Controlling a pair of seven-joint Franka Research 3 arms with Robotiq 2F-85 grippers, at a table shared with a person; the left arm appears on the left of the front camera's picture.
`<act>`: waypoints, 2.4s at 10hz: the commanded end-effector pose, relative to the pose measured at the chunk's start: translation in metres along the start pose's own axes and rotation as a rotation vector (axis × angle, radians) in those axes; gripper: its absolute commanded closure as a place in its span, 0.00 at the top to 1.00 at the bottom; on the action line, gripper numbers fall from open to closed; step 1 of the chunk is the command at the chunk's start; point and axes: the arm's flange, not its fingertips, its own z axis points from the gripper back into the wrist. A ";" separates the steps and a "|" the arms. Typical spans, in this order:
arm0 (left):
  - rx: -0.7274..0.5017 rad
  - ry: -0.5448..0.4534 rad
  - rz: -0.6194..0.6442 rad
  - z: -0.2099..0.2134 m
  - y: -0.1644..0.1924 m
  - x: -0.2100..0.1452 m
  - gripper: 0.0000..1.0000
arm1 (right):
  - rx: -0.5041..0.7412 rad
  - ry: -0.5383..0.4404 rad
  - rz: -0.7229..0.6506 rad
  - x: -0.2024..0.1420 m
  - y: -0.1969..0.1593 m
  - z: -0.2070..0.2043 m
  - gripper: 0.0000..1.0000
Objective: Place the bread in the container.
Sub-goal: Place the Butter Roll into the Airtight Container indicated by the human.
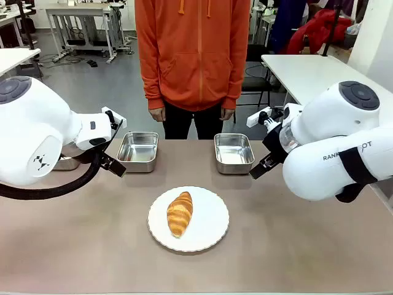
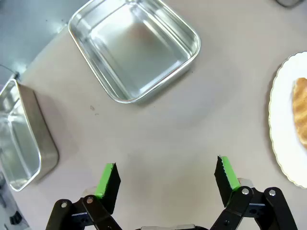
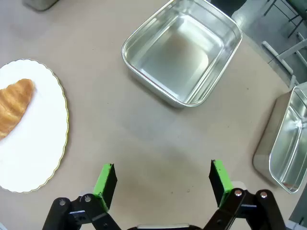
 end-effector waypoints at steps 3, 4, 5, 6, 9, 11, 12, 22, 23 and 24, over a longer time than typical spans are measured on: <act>0.000 0.000 0.000 0.000 0.000 0.000 1.00 | 0.000 0.000 0.000 0.000 0.000 0.000 1.00; 0.000 0.000 0.000 0.000 0.000 0.000 1.00 | 0.000 0.000 0.000 0.000 0.000 0.000 1.00; 0.000 0.000 0.000 0.000 0.000 0.000 1.00 | 0.000 0.000 0.000 0.000 0.000 0.000 1.00; 0.000 0.000 0.000 0.000 0.000 0.000 1.00 | 0.000 0.000 0.000 0.000 0.000 0.000 1.00; 0.000 0.000 0.000 0.000 0.000 0.000 1.00 | 0.000 0.000 0.000 0.000 0.000 0.000 1.00; 0.000 0.000 0.001 0.000 0.000 0.000 1.00 | 0.013 -0.014 0.006 0.010 -0.013 0.018 1.00; -0.015 -0.006 0.027 0.014 0.019 0.010 1.00 | 0.036 -0.030 0.000 0.018 -0.026 0.035 1.00; -0.500 -0.158 -0.288 0.121 0.245 -0.018 1.00 | 0.316 -0.269 0.010 -0.054 -0.213 0.157 1.00; -0.455 -0.055 -0.238 0.134 0.223 -0.009 1.00 | 0.261 -0.186 -0.035 -0.046 -0.205 0.162 1.00; -0.455 -0.055 -0.238 0.134 0.223 -0.009 1.00 | 0.261 -0.186 -0.035 -0.046 -0.205 0.162 1.00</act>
